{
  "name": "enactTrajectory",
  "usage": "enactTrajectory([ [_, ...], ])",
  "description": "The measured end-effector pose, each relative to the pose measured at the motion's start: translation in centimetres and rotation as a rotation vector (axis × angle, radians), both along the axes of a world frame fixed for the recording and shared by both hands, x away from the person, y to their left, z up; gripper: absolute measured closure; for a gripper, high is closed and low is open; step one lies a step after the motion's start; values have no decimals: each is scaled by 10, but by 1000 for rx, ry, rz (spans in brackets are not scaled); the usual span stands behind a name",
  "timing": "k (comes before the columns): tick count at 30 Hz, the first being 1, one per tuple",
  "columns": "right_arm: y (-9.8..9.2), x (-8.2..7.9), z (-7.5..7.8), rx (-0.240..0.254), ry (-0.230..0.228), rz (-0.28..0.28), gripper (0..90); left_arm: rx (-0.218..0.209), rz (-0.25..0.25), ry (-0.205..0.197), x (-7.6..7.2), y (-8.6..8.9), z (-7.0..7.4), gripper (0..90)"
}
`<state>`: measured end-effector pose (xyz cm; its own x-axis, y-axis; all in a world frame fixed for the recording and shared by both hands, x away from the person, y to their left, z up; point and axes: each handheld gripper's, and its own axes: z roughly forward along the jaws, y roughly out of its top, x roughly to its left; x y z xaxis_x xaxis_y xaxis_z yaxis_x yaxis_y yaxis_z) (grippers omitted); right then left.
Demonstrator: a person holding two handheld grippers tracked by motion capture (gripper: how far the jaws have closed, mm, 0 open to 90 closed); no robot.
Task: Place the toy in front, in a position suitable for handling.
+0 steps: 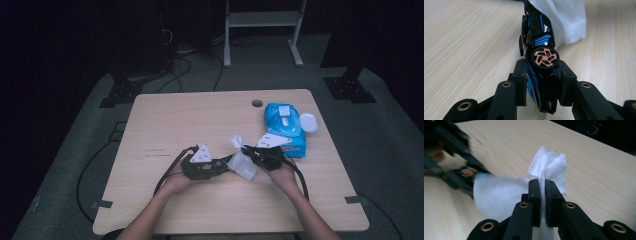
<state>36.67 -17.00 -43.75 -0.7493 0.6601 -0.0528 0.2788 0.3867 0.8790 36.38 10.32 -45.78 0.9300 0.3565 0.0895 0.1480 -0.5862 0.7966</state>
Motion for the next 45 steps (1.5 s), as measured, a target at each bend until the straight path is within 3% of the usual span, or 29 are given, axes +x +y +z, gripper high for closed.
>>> enactTrajectory([
  [1, -13, 4, -4, 23, 21, -56, 841, 0, 0, 1, 0, 0, 0, 660],
  [2, -16, 5, -5, 13, 25, -64, 840, -1, -1, 2, 0, 0, 0, 660],
  [6, -14, 1, -3, 47, 43, -47, 840, -2, -6, 8, 2, 0, 0, 660],
  [7, -3, -3, 2, 66, 29, 7, 839, -2, -6, 7, 2, 0, 0, 660],
  [9, 3, -4, 4, 73, 27, 37, 838, 2, -9, 7, 2, 1, 1, 660],
  [10, 8, -5, 5, 51, 19, 49, 838, 2, -8, 10, 2, 2, 1, 661],
  [13, 10, -2, 2, 24, 40, 24, 839, 1, -4, 14, 2, 4, 1, 660],
  [15, 15, -6, 1, 21, 31, 28, 839, 1, -7, 10, 3, 2, 1, 661],
  [16, 21, -8, 1, 22, 32, 46, 839, 2, -7, 11, 3, 2, 1, 660],
  [17, 36, -11, 1, 46, 52, 98, 840, -1, -7, 12, 3, 1, 1, 660],
  [18, 36, -11, 1, 46, 52, 98, 840, -1, -6, 10, 3, 1, 0, 660],
  [20, 52, -13, 0, 62, 64, 149, 839, -1, -6, 11, 3, 1, 1, 661],
  [22, 66, -14, 1, 35, 47, 176, 839, 4, -1, 22, 3, 5, 2, 662],
  [24, 62, -11, 3, 5, 35, 165, 839, 9, 2, 22, 4, 9, 2, 662],
  [26, 45, -7, 4, -22, 10, 98, 840, 3, 8, 23, 4, 12, 1, 663],
  [28, 12, -1, 3, -18, 4, -18, 840, 7, 7, 26, 5, 12, 2, 663],
  [29, 5, 0, 2, -4, 20, -28, 839, 11, 8, 29, 5, 11, 2, 662],
  [30, 5, 0, 2, -4, 20, -28, 839, 11, 8, 29, 5, 11, 2, 657],
  [31, -7, -3, -1, 18, 33, -25, 838, 14, 3, 35, 6, 9, 4, 608],
  [33, -8, -4, -2, 30, 43, -14, 838, 6, 10, 55, 9, 5, 7, 469],
  [35, -7, -4, -6, 44, 62, 15, 835, 14, 20, 82, 12, -3, 10, 439],
  [37, -6, -5, -6, 46, 63, 15, 834, 43, 18, 95, 15, -7, 9, 437],
  [39, -5, -3, -7, 55, 59, 25, 835, 47, 18, 103, 15, -8, 6, 549],
  [40, -5, -3, -7, 55, 59, 25, 835, 59, 27, 91, 15, -7, 6, 549],
  [42, -8, -3, -7, 75, 79, 29, 836, 43, 35, 97, 16, -2, 5, 627],
  [45, -9, -5, -4, 71, 67, 36, 835, 49, 27, 95, 14, 5, 6, 638],
])
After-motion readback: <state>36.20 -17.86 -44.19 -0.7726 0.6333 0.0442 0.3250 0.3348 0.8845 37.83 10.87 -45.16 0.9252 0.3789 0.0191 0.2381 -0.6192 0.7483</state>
